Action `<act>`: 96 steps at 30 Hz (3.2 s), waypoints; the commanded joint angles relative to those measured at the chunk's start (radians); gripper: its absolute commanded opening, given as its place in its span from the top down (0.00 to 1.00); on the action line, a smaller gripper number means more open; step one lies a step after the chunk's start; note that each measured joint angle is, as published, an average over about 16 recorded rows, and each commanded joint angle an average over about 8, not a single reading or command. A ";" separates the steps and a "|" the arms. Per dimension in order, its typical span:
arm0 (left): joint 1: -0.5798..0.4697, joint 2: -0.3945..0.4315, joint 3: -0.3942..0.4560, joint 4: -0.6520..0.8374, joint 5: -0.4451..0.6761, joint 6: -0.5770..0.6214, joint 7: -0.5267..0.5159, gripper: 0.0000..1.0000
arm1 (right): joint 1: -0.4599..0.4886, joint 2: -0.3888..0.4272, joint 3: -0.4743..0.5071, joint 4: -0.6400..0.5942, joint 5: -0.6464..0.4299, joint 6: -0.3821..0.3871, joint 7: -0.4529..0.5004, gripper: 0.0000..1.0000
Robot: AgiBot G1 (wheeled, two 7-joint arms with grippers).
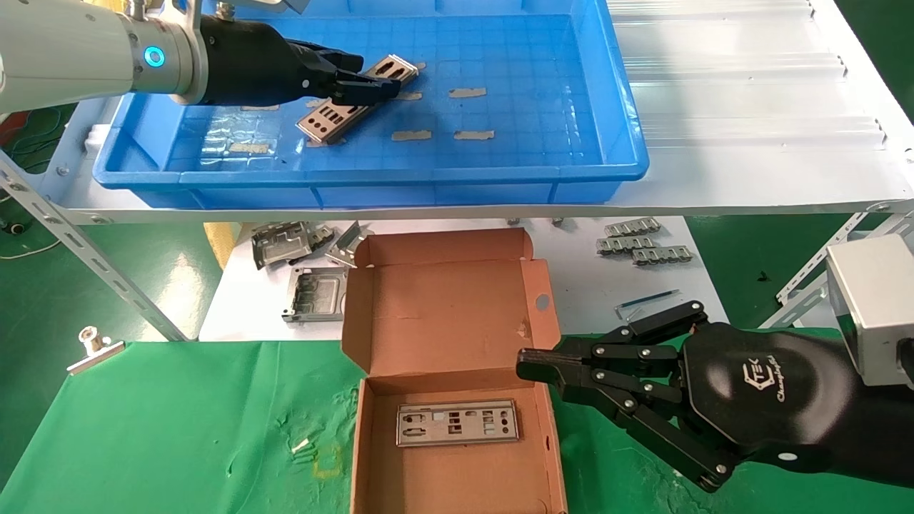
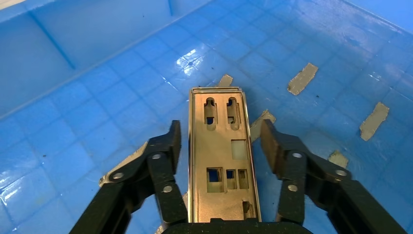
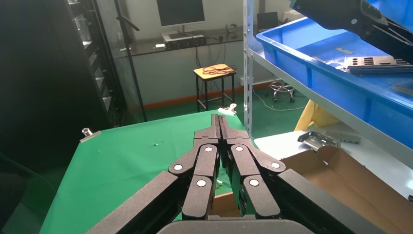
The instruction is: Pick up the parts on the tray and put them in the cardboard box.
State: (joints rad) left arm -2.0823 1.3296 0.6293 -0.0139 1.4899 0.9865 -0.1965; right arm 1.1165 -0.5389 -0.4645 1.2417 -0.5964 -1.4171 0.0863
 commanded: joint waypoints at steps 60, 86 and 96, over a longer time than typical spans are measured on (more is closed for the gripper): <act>0.463 -0.363 -0.072 -0.954 -0.270 0.500 -0.040 1.00 | 0.000 0.000 0.000 0.000 0.000 0.000 0.000 1.00; 0.846 -0.232 0.047 -1.065 0.006 0.125 0.291 0.11 | 0.000 0.000 0.000 0.000 0.000 0.000 0.000 1.00; 0.842 -0.207 0.041 -0.988 -0.005 0.121 0.427 0.00 | 0.000 0.000 0.000 0.000 0.000 0.000 0.000 0.32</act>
State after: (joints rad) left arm -1.2426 1.1224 0.6697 -1.0013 1.4841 1.1088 0.2162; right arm 1.1165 -0.5389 -0.4646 1.2417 -0.5964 -1.4171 0.0863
